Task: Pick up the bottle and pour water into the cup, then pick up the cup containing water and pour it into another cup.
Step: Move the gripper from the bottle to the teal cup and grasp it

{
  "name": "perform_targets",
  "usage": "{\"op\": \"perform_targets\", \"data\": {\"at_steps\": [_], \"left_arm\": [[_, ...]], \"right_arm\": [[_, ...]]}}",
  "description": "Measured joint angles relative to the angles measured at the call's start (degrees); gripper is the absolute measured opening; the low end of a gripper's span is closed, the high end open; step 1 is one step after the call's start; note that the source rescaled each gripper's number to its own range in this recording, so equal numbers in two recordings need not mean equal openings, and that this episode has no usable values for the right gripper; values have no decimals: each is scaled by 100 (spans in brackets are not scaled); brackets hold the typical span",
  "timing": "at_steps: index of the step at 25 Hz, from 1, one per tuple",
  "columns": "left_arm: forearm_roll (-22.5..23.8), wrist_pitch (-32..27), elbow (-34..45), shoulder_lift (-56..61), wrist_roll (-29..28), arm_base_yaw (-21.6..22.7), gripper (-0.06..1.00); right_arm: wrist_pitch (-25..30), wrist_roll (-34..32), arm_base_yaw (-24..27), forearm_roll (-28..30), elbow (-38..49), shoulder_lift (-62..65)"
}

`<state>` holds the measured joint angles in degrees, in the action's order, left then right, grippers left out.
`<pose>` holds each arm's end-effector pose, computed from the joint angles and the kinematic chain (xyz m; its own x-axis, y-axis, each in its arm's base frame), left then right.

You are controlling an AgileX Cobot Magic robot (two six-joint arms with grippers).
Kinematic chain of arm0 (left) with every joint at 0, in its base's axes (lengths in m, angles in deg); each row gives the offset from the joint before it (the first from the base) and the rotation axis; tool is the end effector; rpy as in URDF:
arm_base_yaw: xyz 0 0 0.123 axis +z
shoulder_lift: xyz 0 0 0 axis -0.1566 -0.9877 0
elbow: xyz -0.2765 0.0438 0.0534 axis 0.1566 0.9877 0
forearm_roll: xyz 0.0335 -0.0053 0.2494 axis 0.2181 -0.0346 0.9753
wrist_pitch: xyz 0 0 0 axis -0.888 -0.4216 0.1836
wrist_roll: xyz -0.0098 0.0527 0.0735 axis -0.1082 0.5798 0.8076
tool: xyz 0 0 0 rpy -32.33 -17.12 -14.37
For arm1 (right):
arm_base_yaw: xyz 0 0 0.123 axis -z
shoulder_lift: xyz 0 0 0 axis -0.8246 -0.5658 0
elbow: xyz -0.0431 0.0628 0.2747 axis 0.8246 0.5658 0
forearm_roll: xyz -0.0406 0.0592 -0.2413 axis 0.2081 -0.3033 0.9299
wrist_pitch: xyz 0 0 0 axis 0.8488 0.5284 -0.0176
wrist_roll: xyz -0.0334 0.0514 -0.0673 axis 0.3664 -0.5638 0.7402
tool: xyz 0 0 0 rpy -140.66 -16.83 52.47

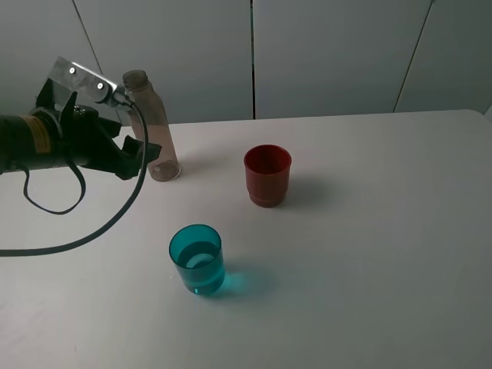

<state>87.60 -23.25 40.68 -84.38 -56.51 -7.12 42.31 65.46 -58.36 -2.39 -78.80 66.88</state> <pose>0.2712 -0.0942 0.1886 -0.3780 0.3817 -0.8435 0.5293 0.8366 0.1414 -0.0081 0.0069 0.2758 -0.4809 -0.0260 -0.8764 -0.1199 0.9921 0.0364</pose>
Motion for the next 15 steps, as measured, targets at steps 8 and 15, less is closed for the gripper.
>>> {"op": "perform_targets", "data": {"at_steps": [8, 15], "left_arm": [[-654, -552, 4, -263, 1172, 0, 94], [1259, -470, 4, -407, -474, 3, 7]], "right_arm": [[0, 0, 0, 0, 0, 0], [0, 0, 0, 0, 0, 0]]}}
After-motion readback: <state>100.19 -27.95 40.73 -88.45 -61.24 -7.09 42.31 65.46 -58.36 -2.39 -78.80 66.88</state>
